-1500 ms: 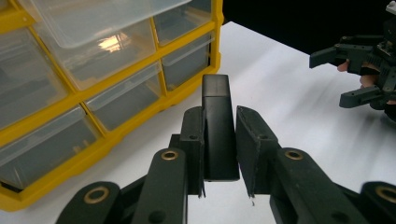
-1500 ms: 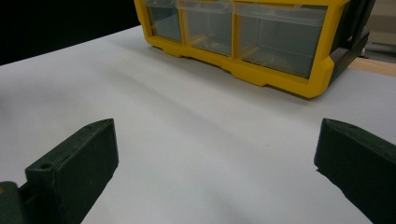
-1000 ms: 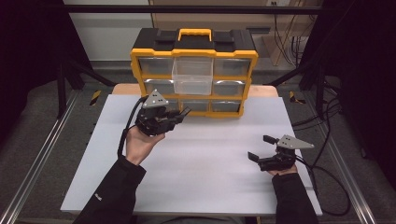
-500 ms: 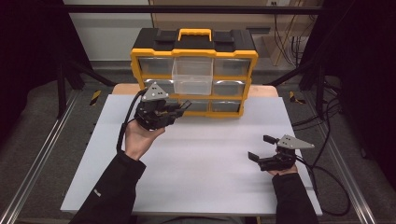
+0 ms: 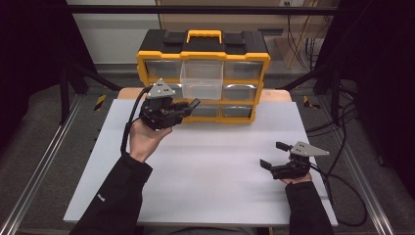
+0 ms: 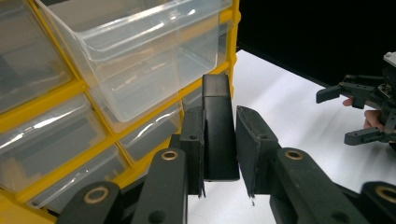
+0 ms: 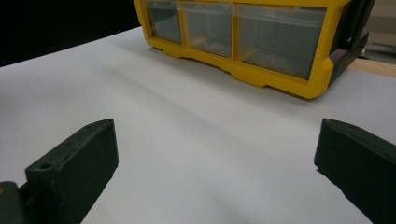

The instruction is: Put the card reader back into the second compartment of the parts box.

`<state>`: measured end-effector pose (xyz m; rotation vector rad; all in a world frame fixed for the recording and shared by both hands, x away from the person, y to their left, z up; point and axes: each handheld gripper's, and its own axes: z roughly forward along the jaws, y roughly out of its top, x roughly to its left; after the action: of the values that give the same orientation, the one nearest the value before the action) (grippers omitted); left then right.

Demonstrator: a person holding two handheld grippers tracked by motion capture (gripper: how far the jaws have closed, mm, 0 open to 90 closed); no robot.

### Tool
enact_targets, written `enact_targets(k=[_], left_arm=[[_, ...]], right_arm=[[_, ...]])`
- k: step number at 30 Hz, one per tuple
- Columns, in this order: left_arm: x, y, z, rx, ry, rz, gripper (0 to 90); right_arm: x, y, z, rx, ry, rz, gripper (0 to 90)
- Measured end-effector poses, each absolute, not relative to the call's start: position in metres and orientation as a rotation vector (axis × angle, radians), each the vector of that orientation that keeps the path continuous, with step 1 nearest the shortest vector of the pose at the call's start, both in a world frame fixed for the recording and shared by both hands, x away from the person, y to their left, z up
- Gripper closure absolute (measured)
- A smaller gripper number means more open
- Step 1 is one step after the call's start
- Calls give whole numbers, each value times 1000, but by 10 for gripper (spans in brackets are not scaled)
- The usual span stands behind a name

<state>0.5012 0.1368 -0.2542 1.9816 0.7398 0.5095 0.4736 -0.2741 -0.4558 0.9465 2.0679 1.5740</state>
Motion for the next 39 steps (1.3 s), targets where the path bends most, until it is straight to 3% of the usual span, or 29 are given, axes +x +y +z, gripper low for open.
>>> enact_targets(k=[39], left_arm=[[509, 133, -214, 1945, 727, 562, 722]], right_arm=[[473, -274, -456, 949, 2067, 1577, 3]])
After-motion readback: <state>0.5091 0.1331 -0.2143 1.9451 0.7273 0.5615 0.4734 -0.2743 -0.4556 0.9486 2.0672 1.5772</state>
